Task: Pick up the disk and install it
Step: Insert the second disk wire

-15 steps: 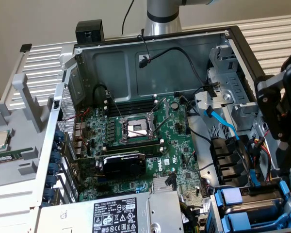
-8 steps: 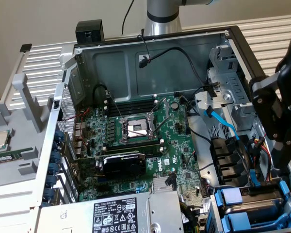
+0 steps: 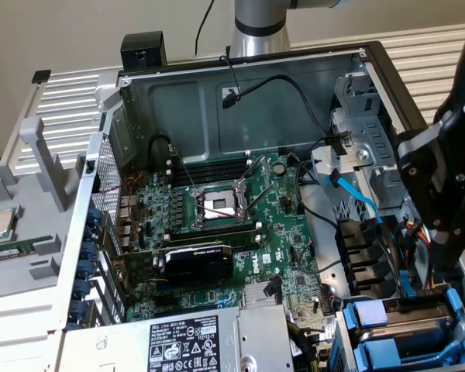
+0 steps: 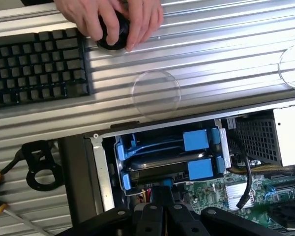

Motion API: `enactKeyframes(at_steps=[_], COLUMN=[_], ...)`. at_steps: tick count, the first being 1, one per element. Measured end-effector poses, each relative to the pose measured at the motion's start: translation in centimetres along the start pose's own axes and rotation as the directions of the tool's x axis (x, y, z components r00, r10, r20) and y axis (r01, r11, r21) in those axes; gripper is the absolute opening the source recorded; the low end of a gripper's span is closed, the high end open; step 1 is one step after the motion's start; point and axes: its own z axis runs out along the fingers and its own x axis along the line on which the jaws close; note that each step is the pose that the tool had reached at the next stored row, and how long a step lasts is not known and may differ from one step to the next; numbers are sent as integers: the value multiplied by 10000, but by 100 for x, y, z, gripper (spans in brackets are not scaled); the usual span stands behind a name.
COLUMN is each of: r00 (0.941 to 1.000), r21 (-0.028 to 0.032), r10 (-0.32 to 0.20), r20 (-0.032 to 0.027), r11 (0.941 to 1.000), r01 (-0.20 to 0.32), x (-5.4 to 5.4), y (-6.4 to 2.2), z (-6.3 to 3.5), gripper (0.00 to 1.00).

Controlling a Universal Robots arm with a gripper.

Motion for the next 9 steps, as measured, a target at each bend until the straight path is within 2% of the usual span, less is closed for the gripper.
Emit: enactKeyframes(at_steps=[4, 9], r00=[10000, 9999], r21=[-25, -27], r10=[-46, -159], r20=[-6, -9], r11=[10000, 9999], r01=[46, 159], x=[-112, -116], y=[-36, -40], z=[52, 125], gripper=[11, 11])
